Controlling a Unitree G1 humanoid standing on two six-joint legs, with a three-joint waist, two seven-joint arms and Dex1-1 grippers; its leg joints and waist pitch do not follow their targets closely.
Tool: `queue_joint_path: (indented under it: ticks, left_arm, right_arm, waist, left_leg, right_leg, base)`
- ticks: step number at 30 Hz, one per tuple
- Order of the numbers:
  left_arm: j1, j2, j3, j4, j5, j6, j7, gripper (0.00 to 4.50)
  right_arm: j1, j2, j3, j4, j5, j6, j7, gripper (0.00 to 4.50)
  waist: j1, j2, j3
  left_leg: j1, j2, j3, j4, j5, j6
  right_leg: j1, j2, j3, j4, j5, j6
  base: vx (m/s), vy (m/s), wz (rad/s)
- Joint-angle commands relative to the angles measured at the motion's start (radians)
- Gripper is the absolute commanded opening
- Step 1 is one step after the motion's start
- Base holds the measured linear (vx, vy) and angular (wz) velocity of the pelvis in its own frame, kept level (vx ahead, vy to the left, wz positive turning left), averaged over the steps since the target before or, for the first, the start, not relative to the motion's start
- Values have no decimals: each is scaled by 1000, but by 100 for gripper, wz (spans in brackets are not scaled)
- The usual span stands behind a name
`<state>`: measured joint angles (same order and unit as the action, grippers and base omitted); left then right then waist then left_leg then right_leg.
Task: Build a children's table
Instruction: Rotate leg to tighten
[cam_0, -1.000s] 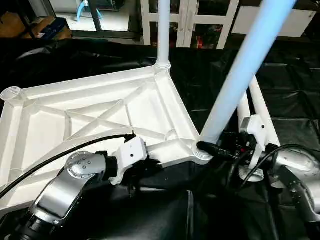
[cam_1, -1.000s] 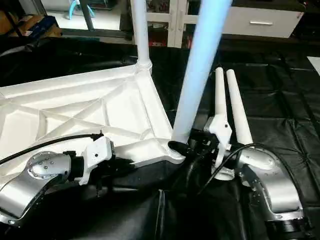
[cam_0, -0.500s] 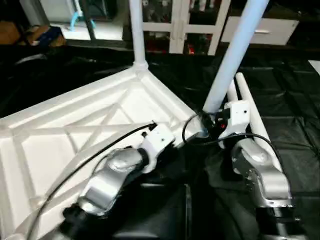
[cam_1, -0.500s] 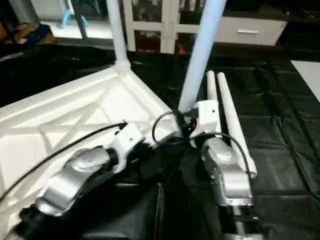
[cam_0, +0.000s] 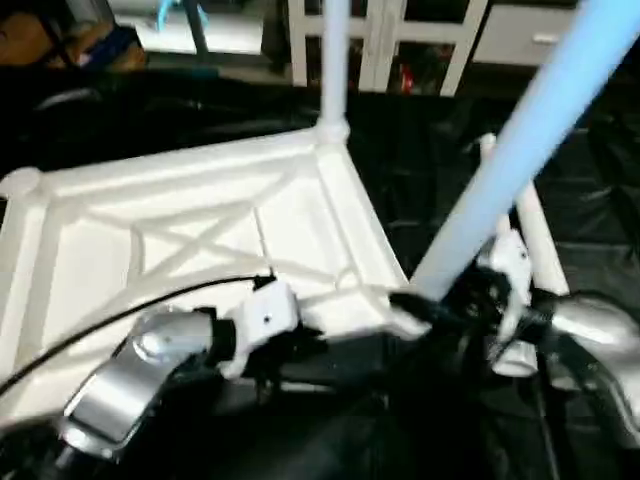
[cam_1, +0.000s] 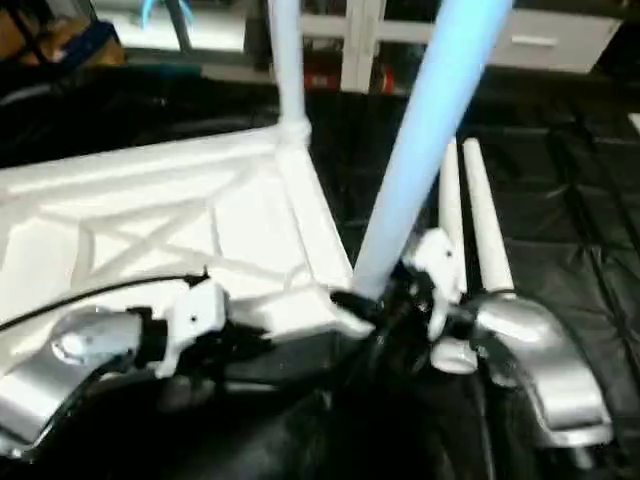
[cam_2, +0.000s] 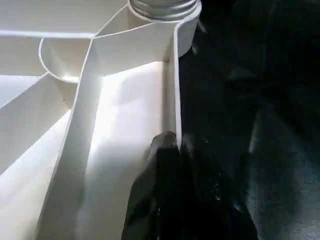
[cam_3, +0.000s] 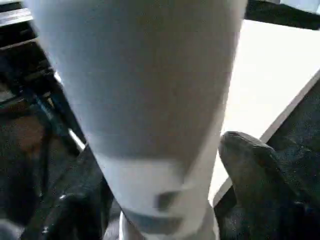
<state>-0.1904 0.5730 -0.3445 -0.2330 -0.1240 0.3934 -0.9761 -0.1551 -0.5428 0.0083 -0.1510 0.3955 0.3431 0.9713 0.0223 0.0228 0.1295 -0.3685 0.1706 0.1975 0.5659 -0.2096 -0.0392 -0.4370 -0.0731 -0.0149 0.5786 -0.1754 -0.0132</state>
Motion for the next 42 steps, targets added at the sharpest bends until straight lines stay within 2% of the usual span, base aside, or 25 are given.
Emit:
queue_joint_path:
  ticks: [1, 2, 6, 8, 10, 13, 16, 19, 22, 23, 26, 27, 28, 29, 30, 31, 32, 34, 35, 37, 38, 39, 40, 41, 42]
  left_arm:
    - [33, 21, -38, 46, 24, 14, -42, 0]
    - [26, 16, -38, 52, 26, 11, -40, 0]
    - [20, 16, -51, 56, 24, 5, -35, 0]
    - [22, 21, -55, 55, 20, 2, -33, 0]
    - [23, 21, -55, 55, 19, 0, -35, 0]
    - [25, 22, -54, 55, 18, -2, -37, 0]
    - [27, 23, -53, 55, 17, -4, -38, 0]
    - [26, 18, -54, 54, 15, 2, -31, 0]
    - [21, -5, -54, 52, 15, 27, -2, 0]
    - [11, -49, -54, 55, 19, 71, 50, 0]
    - [-14, -150, -61, 76, 47, 162, 172, 0]
    - [-23, -198, -64, 93, 60, 189, 224, 0]
    - [-29, -228, -66, 105, 67, 205, 256, 0]
    - [-31, -236, -65, 110, 70, 209, 266, 0]
    - [-58, -332, -66, 163, 100, 247, 371, 0]
    - [-67, -360, -70, 179, 109, 256, 397, 0]
    - [-84, -413, -86, 201, 122, 265, 434, 0]
    - [-89, -429, -96, 203, 124, 264, 436, 0]
    - [-86, -425, -100, 189, 120, 268, 420, 0]
    - [-78, -410, -103, 166, 119, 276, 402, 0]
    - [-60, -343, -95, 149, 112, 230, 346, 0]
    - [-60, -343, -95, 149, 112, 230, 346, 0]
    - [-46, -289, -89, 140, 105, 177, 293, 0]
    - [-27, -225, -78, 124, 96, 130, 223, 0]
    - [-20, -206, -74, 118, 92, 113, 199, 0]
  right_arm:
    - [3, -20, -44, -4, -6, -27, 6, 324]
    - [-1, -15, -44, -3, -6, -33, 0, 324]
    - [-1, -1, -31, -7, 19, -18, 0, 310]
    - [1, 3, -30, -5, 37, -9, 1, 289]
    - [3, 5, -27, -2, 37, -10, 6, 283]
    - [5, 7, -26, 2, 37, -10, 3, 249]
    - [5, 16, -29, 17, 30, -7, -23, 230]
    - [9, 27, -30, 22, 25, 6, -53, 204]
    - [11, 49, -24, 36, -1, 27, -120, 198]
    - [11, 90, -16, 58, -49, 54, -221, 197]
    - [-1, 208, -34, 111, -111, 139, -456, 195]
    - [-9, 261, -47, 142, -129, 163, -548, 195]
    - [-14, 294, -55, 163, -140, 176, -603, 195]
    - [-15, 301, -55, 167, -141, 176, -610, 194]
    - [-27, 386, -34, 222, -155, 163, -689, 194]
    - [-31, 413, -23, 241, -160, 157, -710, 194]
    - [-42, 472, 16, 267, -171, 148, -736, 194]
    - [-47, 494, 36, 270, -176, 148, -738, 194]
    - [-52, 489, 62, 257, -195, 140, -719, 194]
    - [-58, 476, 85, 236, -217, 129, -699, 194]
    - [-50, 416, 89, 190, -181, 90, -585, 229]
    - [-50, 416, 89, 190, -181, 90, -585, 249]
    - [-42, 367, 82, 159, -160, 63, -511, 263]
    - [-33, 311, 61, 126, -137, 36, -429, 264]
    - [-30, 293, 52, 116, -128, 29, -403, 264]
  waist:
    - [0, -5, -50]
    - [3, -4, -46]
    - [3, -4, -45]
    - [3, -3, -46]
    - [3, -4, -49]
    - [3, -4, -50]
    - [3, -6, -49]
    - [2, -5, -47]
    - [0, -5, -44]
    - [-2, -5, -44]
    - [-10, -4, -30]
    - [-18, -2, -19]
    - [-22, -6, -20]
    - [-23, -4, -22]
    - [-26, -4, -24]
    - [-28, -2, -21]
    - [-31, -6, -17]
    - [-36, -5, -13]
    - [-41, -6, -13]
    - [-43, -6, -17]
    - [-43, -4, -23]
    - [-43, -4, -23]
    - [-44, -4, -27]
    - [-35, -3, -36]
    - [-33, -9, -35]
  left_leg:
    - [16, 54, -16, -48, 13, 199]
    - [20, 56, -14, -53, -41, 168]
    - [21, 55, -14, -58, -98, 119]
    - [20, 55, -15, -58, -92, 113]
    - [19, 53, -15, -55, -66, 119]
    - [16, 52, -15, -52, -34, 138]
    - [15, 52, -15, -52, -45, 141]
    - [15, 53, -16, -54, -71, 129]
    - [15, 53, -16, -57, -98, 107]
    - [16, 53, -15, -57, -112, 93]
    - [14, 52, -18, -69, -189, 41]
    - [19, 50, -21, -77, -268, 6]
    - [26, 47, -32, -79, -328, -26]
    - [28, 47, -35, -81, -346, -34]
    - [28, 48, -36, -83, -354, -37]
    - [32, 45, -35, -83, -380, -41]
    - [37, 41, -39, -85, -426, -48]
    - [43, 39, -46, -88, -481, -54]
    - [46, 38, -53, -94, -525, -56]
    - [47, 38, -59, -98, -549, -53]
    - [37, 37, -65, -102, -518, -41]
    - [37, 37, -65, -102, -518, -41]
    - [26, 40, -66, -105, -477, -28]
    - [22, 44, -58, -99, -386, 0]
    - [22, 46, -54, -98, -367, 14]
  right_leg:
    - [62, -51, 28, -31, 98, -306]
    - [60, -52, 30, -40, -3, -299]
    - [59, -53, 34, -48, -93, -273]
    - [59, -52, 34, -47, -82, -268]
    - [61, -50, 34, -42, -37, -271]
    - [62, -50, 33, -36, 18, -281]
    - [62, -51, 33, -39, -6, -281]
    - [60, -52, 33, -43, -55, -274]
    - [58, -52, 34, -48, -102, -264]
    - [56, -51, 34, -49, -125, -260]
    - [53, -54, 35, -65, -281, -220]
    - [42, -52, 32, -80, -422, -187]
    - [43, -56, 31, -86, -530, -144]
    - [43, -57, 30, -88, -555, -127]
    - [41, -58, 32, -93, -556, -105]
    - [30, -54, 32, -102, -570, -92]
    - [24, -53, 29, -110, -636, -66]
    - [23, -52, 23, -117, -691, -36]
    - [26, -50, 17, -121, -701, -16]
    - [29, -49, 19, -123, -652, -13]
    - [39, -53, 22, -116, -589, -26]
    - [39, -53, 22, -116, -589, -26]
    - [51, -54, 26, -107, -511, -43]
    - [55, -54, 32, -98, -365, -84]
    - [57, -54, 33, -99, -338, -99]
  base:
    - [0, 0, 0]
    - [0, 0, 0]
    - [0, 0, 0]
    - [0, 0, 0]
    - [0, 0, 0]
    - [0, 0, 0]
    - [0, 0, 0]
    - [0, 0, 0]
    - [0, 0, 0]
    - [0, 0, 0]
    - [0, 0, 0]
    - [0, 0, 0]
    - [-50, 20, -5]
    - [-50, 20, -5]
    - [0, 0, 0]
    - [0, 0, 0]
    - [0, 0, 0]
    - [0, 0, 0]
    - [0, 0, 0]
    - [0, 0, 0]
    - [0, 0, 0]
    - [0, 0, 0]
    - [0, 0, 0]
    - [0, 0, 0]
    - [0, 0, 0]
